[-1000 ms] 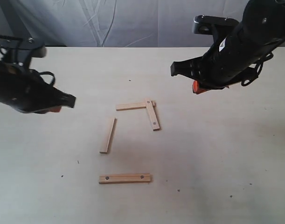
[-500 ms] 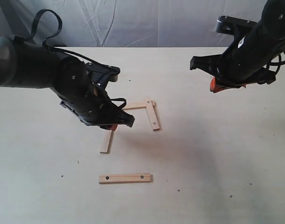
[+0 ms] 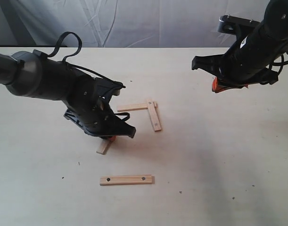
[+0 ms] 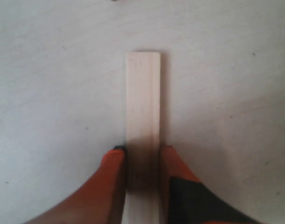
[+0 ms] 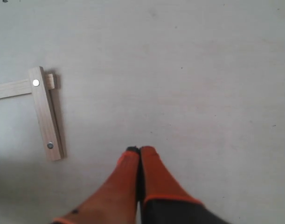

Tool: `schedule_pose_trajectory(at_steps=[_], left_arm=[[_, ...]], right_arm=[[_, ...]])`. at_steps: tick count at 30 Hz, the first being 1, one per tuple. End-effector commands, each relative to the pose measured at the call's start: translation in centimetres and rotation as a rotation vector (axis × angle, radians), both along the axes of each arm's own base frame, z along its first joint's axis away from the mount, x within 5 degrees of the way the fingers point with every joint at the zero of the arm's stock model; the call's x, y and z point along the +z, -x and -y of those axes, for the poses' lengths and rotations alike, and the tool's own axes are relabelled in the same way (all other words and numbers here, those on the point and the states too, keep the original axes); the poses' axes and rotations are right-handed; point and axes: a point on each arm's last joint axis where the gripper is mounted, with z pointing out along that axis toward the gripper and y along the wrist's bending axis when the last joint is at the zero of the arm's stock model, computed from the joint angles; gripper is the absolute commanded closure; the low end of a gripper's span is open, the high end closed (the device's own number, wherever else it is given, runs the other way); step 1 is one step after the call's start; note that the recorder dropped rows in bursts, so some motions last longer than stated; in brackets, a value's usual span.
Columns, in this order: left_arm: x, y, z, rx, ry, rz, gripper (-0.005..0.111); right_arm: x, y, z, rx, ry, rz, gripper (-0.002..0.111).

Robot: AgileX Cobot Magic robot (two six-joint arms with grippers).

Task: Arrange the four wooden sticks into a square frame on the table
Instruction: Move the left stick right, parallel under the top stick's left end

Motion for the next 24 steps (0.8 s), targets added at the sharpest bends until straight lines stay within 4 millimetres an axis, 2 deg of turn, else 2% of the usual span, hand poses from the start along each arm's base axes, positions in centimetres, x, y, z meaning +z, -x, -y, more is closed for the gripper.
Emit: schedule_pose_trajectory(at_steps=[1, 3, 9, 12, 17, 24], left_arm=[[-1.0, 0.1, 0.1, -0.002, -0.018, -0.031, 0.104], [-0.8, 0.1, 0.1, -0.005, -0.017, -0.023, 0.107], [4.8, -1.2, 0.7, 0.03, 0.066, 0.121, 0.107], [6.4, -1.6, 0.9, 0.102, 0.129, 0.172, 0.107], [5.6, -2.2, 1.4, 0.236, 0.214, 0.187, 0.107], [2.5, -2.9, 1.8, 0.274, 0.218, 0.15, 0.107]], right_arm=[[0.0, -0.1, 0.2, -0.002, 0.002, 0.01, 0.108], [0.0, -0.1, 0.2, -0.002, 0.002, 0.01, 0.108], [0.0, -0.2, 0.2, -0.003, 0.0, 0.018, 0.108], [0.0, -0.2, 0.2, -0.004, -0.001, 0.022, 0.108], [0.0, -0.2, 0.2, -0.004, -0.002, 0.026, 0.108], [0.0, -0.2, 0.2, -0.004, -0.002, 0.026, 0.108]])
